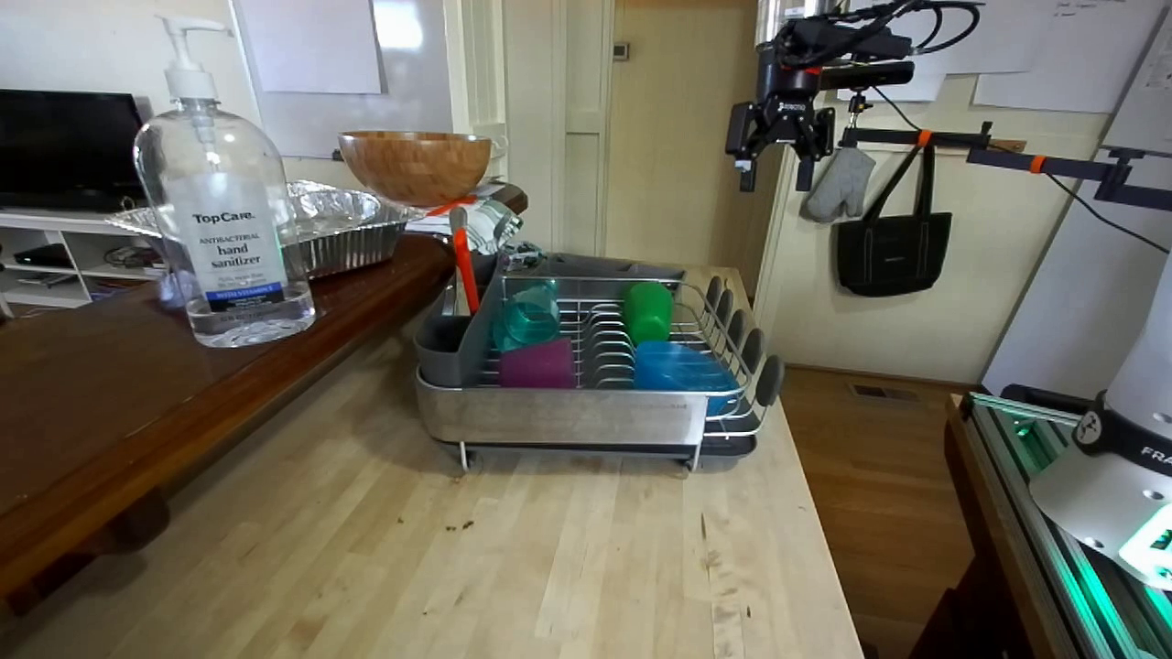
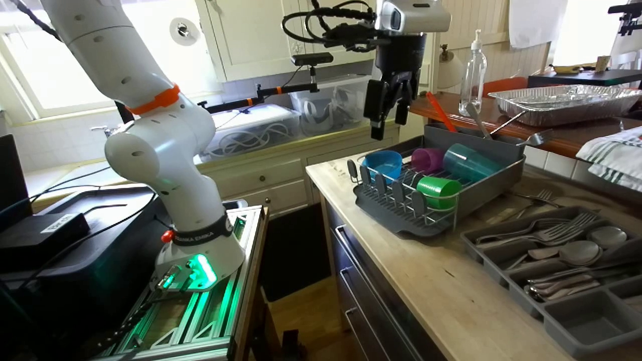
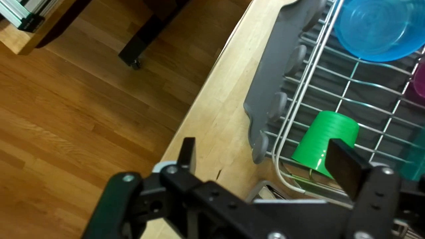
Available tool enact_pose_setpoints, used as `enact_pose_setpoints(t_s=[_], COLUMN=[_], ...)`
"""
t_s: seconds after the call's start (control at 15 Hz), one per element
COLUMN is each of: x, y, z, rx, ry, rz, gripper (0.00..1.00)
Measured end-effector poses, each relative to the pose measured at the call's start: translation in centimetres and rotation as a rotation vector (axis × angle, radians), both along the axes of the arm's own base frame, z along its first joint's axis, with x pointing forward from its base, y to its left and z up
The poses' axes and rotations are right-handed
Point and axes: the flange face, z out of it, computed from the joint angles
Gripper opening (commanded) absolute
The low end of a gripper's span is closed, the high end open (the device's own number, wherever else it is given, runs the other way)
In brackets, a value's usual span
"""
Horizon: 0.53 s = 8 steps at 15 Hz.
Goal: Put the cups in the dishes tray upside down
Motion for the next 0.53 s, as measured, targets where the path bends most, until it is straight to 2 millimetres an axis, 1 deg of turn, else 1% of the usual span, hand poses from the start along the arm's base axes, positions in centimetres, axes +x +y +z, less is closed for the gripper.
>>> enact_pose_setpoints(t_s=[0.2,0.33,0.47,0.53], x=[0.1,-0.1,0.2,0.6], y=[0.1,0.0,0.9,1.9], z=[0.1,-0.1,-0.5,-0.7], rx=[-0.011,-0.006,-0.007,-0.007], ry=[0.002,0.046,0.082,0.098], rz=[-0.010,-0.086,-0.181,-0.230], gripper=[1.00,1.00,1.00,1.00])
